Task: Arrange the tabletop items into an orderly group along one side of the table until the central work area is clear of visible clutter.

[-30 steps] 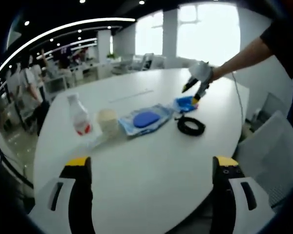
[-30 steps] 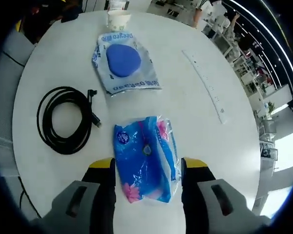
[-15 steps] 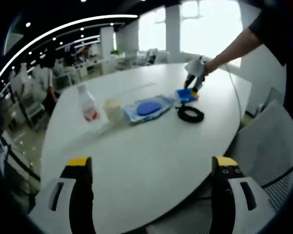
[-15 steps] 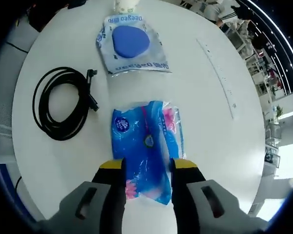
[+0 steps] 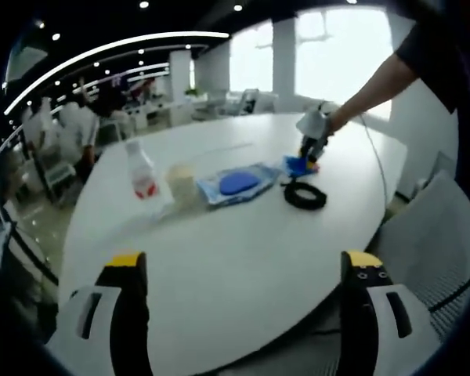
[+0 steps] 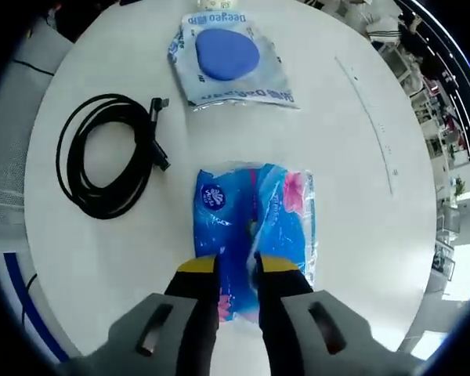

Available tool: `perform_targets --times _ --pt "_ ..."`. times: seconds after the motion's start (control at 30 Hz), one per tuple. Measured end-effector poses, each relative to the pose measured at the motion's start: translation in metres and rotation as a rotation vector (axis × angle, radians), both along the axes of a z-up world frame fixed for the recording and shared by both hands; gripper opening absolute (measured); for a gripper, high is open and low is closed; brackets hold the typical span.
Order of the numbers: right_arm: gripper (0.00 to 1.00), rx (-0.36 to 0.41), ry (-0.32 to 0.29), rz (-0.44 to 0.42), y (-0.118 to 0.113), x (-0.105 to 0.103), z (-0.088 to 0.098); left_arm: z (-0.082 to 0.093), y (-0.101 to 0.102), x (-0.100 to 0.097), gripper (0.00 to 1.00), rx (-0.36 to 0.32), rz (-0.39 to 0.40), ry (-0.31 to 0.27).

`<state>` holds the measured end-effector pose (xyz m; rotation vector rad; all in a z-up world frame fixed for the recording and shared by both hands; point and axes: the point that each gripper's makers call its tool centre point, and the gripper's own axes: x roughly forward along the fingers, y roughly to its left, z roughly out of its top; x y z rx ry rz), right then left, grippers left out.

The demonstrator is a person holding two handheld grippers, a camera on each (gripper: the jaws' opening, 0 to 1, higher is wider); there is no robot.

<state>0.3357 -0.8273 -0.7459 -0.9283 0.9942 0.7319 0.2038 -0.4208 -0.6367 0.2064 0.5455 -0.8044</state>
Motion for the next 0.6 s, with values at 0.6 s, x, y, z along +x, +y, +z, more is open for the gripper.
perform_targets --times 0.6 --pt "0.00 -0.102 0.079 0.172 0.020 -0.033 0.000 -0.009 -0.004 -0.012 0.97 0.045 0.028 -0.089"
